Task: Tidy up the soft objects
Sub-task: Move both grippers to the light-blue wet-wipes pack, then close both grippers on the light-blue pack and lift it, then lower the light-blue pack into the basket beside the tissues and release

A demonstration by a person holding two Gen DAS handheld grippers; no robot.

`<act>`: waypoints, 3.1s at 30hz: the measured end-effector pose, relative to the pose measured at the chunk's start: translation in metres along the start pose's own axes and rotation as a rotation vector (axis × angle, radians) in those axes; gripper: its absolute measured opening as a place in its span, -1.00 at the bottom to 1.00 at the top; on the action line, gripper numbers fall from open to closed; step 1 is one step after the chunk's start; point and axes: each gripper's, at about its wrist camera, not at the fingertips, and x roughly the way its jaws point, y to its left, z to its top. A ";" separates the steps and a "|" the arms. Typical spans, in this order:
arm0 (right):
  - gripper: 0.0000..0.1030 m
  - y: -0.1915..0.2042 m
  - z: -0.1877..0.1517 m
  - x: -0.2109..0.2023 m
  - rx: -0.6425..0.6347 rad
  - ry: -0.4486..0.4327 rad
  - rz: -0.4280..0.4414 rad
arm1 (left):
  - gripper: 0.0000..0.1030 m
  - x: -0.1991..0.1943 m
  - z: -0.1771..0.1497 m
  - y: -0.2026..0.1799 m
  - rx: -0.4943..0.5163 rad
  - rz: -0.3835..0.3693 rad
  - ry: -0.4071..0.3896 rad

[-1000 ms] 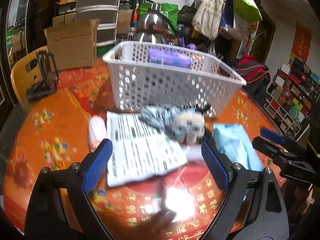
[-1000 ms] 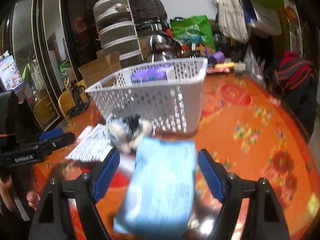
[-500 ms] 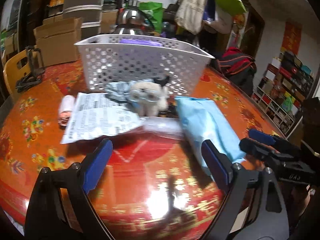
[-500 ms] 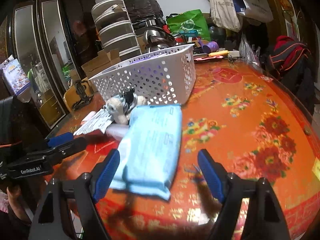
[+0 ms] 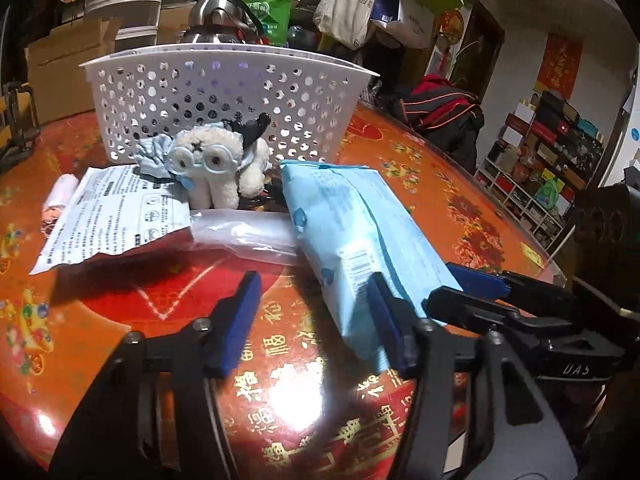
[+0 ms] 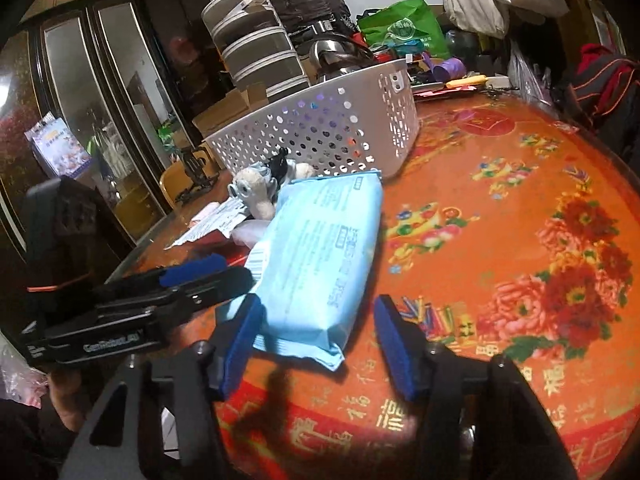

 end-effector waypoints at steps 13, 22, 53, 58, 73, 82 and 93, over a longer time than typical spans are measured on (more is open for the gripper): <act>-0.16 0.001 -0.002 0.010 -0.019 0.036 0.049 | -0.50 0.014 0.000 0.004 -0.003 -0.129 0.025; -0.35 0.010 -0.005 0.011 -0.061 0.024 0.007 | -0.65 0.017 -0.003 -0.006 0.028 -0.113 0.010; -0.54 0.076 0.200 0.013 -0.217 -0.178 -0.001 | -0.72 -0.044 0.226 0.040 0.071 -0.052 -0.217; -0.54 0.066 0.229 0.060 -0.218 -0.125 -0.001 | -0.72 0.003 0.260 0.072 0.056 -0.014 -0.163; -0.38 0.048 0.227 0.155 -0.235 0.020 -0.114 | -0.67 0.078 0.242 0.133 -0.044 0.067 -0.021; 0.38 0.033 0.227 0.117 -0.188 -0.046 -0.215 | 0.35 0.037 0.231 0.141 -0.028 0.150 -0.097; 0.43 0.033 0.203 0.088 -0.144 -0.094 -0.214 | 0.45 0.009 0.200 0.123 -0.034 0.143 -0.087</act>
